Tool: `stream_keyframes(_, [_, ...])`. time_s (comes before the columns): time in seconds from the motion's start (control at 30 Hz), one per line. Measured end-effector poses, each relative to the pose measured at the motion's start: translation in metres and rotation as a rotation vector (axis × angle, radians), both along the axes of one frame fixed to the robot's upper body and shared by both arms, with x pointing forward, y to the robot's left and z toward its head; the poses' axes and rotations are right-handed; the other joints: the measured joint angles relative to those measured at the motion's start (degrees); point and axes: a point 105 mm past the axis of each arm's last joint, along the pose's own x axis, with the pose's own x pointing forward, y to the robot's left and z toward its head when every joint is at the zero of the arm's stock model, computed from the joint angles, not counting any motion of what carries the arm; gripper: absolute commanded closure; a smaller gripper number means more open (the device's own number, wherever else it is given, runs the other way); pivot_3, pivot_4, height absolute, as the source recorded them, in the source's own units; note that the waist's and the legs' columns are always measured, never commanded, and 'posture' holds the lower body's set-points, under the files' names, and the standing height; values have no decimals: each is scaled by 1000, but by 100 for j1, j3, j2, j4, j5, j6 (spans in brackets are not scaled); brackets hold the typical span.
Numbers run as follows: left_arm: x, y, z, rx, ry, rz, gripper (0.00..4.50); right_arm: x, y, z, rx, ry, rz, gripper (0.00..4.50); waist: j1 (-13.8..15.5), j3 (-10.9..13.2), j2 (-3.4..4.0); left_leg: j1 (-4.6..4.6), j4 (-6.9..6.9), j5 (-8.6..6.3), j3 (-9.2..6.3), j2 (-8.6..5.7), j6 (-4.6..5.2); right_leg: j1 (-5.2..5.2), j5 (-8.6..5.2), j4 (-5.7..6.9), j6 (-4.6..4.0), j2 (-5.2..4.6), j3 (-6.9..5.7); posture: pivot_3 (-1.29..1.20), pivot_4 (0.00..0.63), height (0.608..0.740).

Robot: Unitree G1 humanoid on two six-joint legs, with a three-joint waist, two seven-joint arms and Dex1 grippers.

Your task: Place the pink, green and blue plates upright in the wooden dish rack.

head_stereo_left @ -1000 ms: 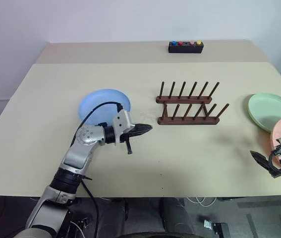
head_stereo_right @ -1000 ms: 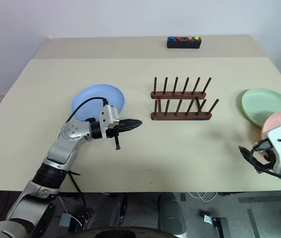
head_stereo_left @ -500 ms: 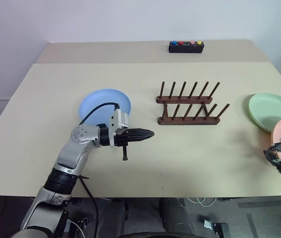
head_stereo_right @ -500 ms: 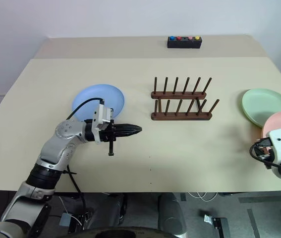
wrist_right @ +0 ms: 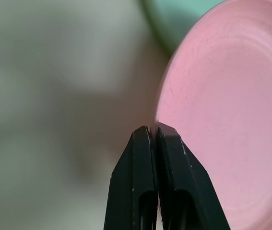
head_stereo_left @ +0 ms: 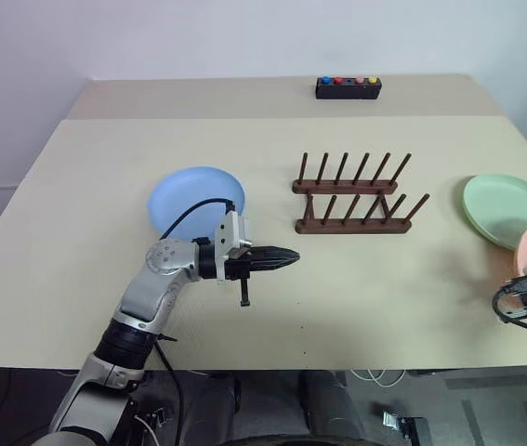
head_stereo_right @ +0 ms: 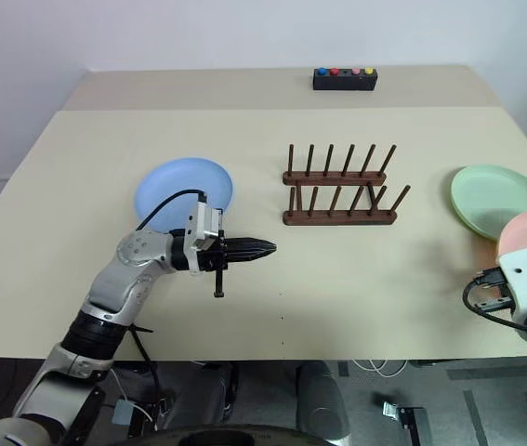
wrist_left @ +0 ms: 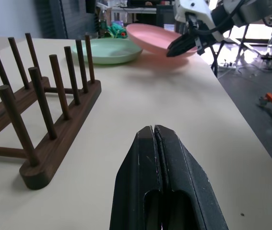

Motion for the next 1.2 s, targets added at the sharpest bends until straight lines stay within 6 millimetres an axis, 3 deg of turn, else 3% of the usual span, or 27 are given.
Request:
stream_keyframes(0.23, [5,-6,-2,-11,10,-3,4500,23,53,87,-67,-317,320,4426,5,2,-5,0,3,0,0,0,0,3,2,-1,3,0,-1,0,150,740])
stream_keyframes(0.4, [6,-8,-1,-14,2,3,4500,47,78,122,27,-509,513,4426,0,8,-13,-3,2,0,0,0,0,1,3,-4,2,-2,-2,0,150,740])
stream_keyframes(0.6, [11,-2,-3,1,-18,67,4500,65,115,130,436,-542,820,4426,-14,10,-11,-3,-3,0,-4,0,0,-1,3,-2,1,-2,-1,0,150,740])
stream_keyframes(0.8, [10,11,-3,-13,-30,169,4500,72,136,137,676,-519,1009,4426,-5,10,-11,-4,-3,0,-5,0,0,-2,3,-2,1,-1,-2,0,150,740])
stream_keyframes(1.2, [11,19,4,-22,-57,243,4500,85,142,128,944,-448,1105,4426,0,8,-9,-6,-4,0,-4,0,0,-6,3,0,1,-1,-2,0,150,740])
